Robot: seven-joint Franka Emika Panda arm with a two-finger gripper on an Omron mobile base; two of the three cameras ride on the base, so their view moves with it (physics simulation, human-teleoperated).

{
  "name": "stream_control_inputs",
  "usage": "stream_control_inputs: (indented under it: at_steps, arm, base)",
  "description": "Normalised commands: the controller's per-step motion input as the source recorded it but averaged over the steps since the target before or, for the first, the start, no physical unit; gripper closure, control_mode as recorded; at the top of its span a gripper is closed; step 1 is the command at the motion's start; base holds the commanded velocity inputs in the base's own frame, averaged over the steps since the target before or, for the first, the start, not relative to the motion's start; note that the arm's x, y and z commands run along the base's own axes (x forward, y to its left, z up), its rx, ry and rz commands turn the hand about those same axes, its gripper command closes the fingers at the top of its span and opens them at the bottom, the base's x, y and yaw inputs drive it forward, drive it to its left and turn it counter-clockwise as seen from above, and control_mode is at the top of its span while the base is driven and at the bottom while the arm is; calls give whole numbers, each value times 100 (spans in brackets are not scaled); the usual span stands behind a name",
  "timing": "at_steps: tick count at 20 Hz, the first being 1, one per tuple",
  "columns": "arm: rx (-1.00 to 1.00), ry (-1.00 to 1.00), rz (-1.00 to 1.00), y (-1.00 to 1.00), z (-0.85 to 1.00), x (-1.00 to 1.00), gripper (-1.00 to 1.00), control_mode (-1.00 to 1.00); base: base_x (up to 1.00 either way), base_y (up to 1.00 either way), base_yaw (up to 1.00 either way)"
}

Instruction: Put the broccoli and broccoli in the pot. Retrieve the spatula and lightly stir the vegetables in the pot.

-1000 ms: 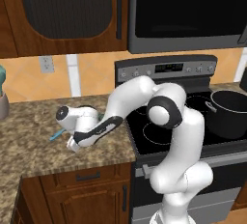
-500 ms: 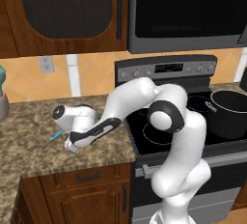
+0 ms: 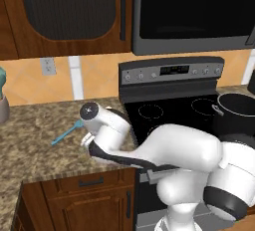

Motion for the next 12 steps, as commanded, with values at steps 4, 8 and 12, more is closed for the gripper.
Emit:
stream_control_inputs:
  at_steps: [4, 8, 12]
  arm:
    - [44, -17, -12, -100, 97, -45, 100, -100]
    - [44, -5, -17, -100, 93, -13, 100, -100]
    - [44, 0, -26, -100, 93, 0, 100, -100]
  base:
    - [0, 0, 0]
    - [0, 0, 0]
    - [0, 0, 0]
